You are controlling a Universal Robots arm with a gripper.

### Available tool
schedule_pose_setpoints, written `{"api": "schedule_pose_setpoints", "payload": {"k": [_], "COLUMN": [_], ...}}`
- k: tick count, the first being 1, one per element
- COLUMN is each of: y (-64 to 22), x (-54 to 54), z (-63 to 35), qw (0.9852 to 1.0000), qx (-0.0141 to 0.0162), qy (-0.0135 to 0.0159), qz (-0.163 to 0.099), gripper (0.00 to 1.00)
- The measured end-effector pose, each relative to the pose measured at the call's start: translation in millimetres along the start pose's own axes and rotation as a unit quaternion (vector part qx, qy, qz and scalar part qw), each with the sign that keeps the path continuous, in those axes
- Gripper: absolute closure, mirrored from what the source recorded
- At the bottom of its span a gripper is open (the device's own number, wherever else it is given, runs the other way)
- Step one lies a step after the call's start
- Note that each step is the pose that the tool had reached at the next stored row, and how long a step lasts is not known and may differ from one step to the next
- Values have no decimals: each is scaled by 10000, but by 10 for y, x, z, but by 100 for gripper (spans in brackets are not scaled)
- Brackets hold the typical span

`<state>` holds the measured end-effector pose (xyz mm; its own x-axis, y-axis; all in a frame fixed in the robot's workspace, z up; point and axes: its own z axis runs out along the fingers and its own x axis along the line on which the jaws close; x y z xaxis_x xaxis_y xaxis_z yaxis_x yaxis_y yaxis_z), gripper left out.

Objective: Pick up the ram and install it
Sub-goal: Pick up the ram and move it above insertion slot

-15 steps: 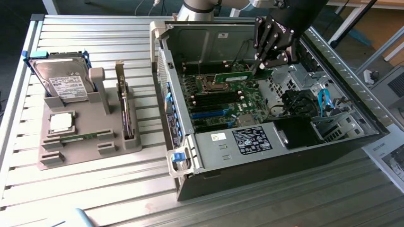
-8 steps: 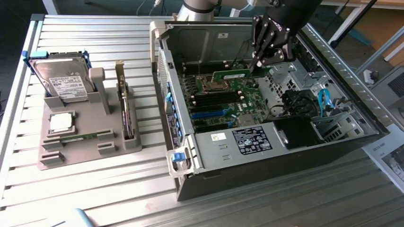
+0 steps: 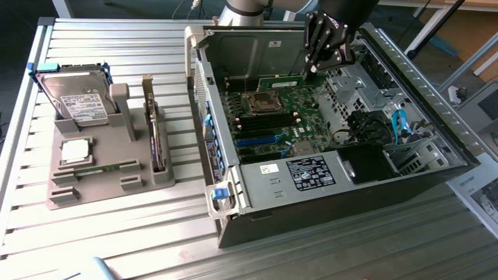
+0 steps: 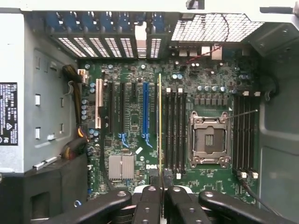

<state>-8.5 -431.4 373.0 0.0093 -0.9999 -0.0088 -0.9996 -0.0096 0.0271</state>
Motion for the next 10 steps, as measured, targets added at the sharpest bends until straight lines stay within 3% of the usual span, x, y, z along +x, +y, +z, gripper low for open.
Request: {"api": "schedule_pose_setpoints", "payload": {"k": [2, 4, 5, 7, 10], "y": [0, 0, -1, 0, 0], "x": [-13, -19, -20, -20, -20], "z": [2, 3, 4, 3, 4], "qw": [10000, 9999, 9999, 9999, 9999], "qx": [-1, -2, -2, -2, 23], "qy": [51, 123, 139, 140, 139], "qz": [2, 4, 3, 4, 4], "gripper": [88, 88, 88, 88, 88]}}
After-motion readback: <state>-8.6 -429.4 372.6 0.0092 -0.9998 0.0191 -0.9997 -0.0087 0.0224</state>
